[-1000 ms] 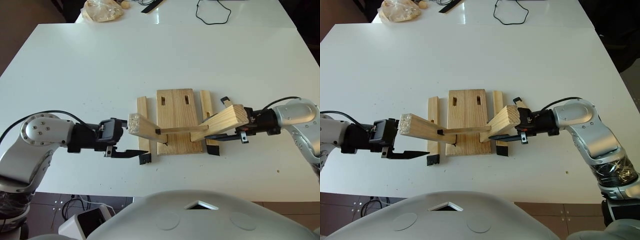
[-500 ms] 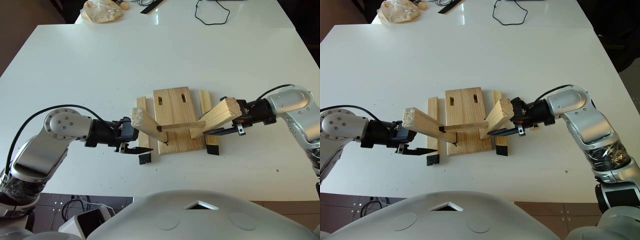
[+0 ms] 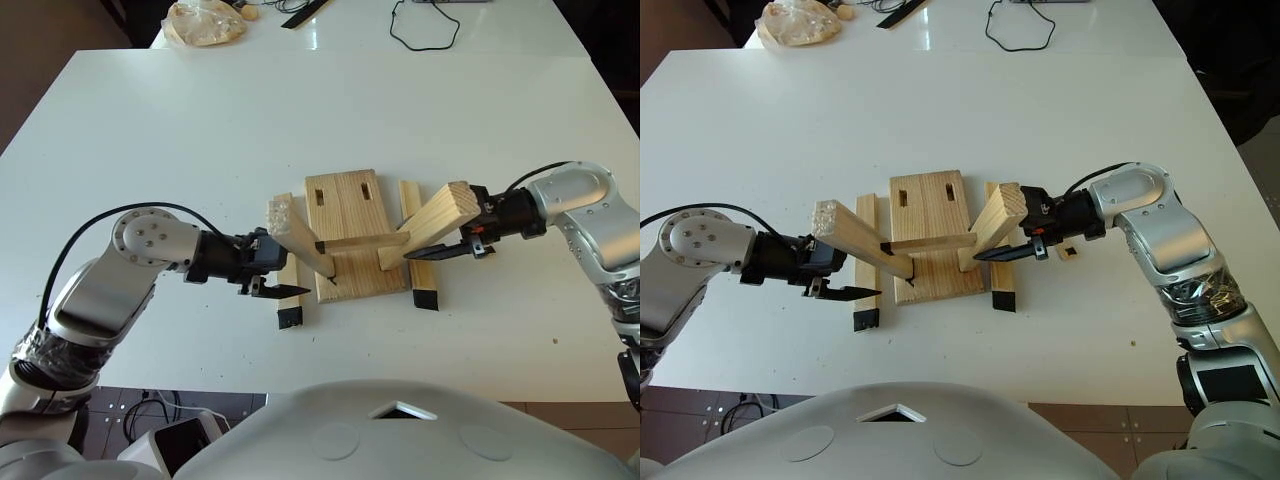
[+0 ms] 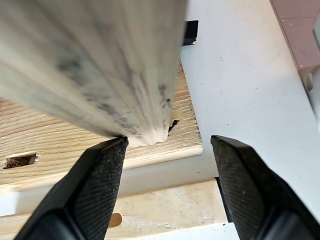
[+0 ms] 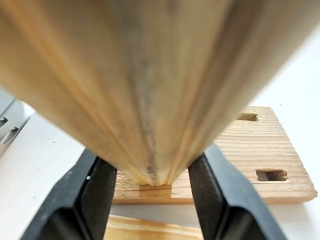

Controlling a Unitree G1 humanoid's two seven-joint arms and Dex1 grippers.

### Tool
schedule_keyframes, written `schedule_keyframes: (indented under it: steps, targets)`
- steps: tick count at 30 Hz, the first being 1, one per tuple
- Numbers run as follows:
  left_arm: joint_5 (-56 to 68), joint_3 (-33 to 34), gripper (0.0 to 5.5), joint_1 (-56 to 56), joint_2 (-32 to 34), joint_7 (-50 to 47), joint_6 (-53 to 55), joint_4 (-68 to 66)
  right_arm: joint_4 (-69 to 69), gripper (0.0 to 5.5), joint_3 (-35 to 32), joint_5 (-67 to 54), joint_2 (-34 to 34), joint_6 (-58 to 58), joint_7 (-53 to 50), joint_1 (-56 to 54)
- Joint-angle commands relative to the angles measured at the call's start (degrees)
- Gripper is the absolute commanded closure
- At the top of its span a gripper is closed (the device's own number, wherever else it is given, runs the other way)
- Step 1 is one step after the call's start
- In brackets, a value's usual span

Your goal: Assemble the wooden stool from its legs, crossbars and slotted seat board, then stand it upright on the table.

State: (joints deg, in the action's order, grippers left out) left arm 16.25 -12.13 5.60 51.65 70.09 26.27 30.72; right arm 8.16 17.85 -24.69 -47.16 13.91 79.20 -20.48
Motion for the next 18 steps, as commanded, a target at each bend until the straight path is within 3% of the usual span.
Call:
schedule_keyframes:
  steps: [1,6,14,18]
  targets:
    - [1.3,-5.5,2.41,1.5,-6.5,-1.6,-2.3,1.8,2.9,3.48,10.9,5.1,6.3,4.8,-1.2,2.1]
    - [-6.6,-3.1,1.69,-3.6,-1.5,-3.2,-10.1,-7.1,6.3,3.48,6.6,4.4,1.7,3.4,-1.6,4.2]
    - [-6.7,-0.6,0.29,-4.8,-1.5,-4.2,-13.8,-9.6,4.9,3.48,2.0,4.2,0.5,3.5,-3.7,2.3]
    - [-8.2,-0.4,0.12,-7.3,0.4,-4.1,-16.1,-11.0,5.4,3.48,0.4,3.8,1.5,3.4,-5.9,2.3]
